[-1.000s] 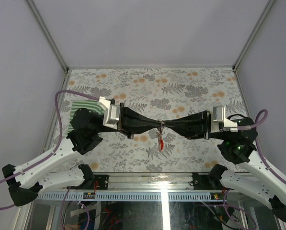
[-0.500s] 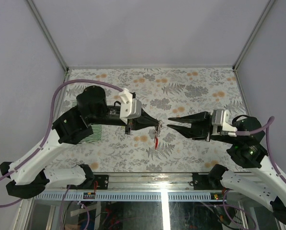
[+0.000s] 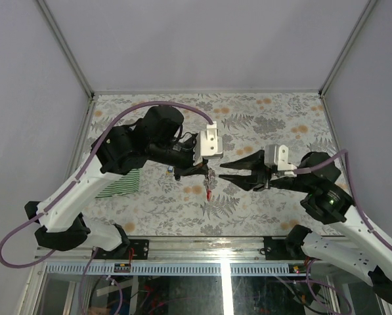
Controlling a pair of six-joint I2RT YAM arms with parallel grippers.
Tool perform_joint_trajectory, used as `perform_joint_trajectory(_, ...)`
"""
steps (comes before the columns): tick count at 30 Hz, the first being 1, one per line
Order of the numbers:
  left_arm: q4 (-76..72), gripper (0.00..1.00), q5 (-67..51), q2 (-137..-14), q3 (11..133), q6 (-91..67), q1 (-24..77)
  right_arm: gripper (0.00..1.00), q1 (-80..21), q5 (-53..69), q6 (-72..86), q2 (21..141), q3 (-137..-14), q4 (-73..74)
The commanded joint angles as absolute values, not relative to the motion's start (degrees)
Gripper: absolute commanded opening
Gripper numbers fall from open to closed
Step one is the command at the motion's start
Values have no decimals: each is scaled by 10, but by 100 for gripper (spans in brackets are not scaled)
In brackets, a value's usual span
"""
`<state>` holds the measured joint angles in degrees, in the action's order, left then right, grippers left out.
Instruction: Put the keys on the keyring
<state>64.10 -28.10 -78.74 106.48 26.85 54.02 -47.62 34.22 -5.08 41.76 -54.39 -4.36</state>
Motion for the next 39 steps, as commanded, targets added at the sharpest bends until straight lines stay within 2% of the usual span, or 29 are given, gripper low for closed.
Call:
perform_joint_trajectory(1,753,0,-229,-815,1134,295,546,36,-477,363,-42,432,-525,-63)
perform_joint_trajectory(7,808,0,-184,-848,1173,299,555,37,-477,365,-38,441,-489,-96)
perform_joint_trajectory(23,808,0,-196,-854,1171,300,561,36,-477,403,27,486,-450,-238)
perform_joint_trajectory(39,804,0,-203,-852,1173,301,564,30,-477,420,24,507,-450,-239)
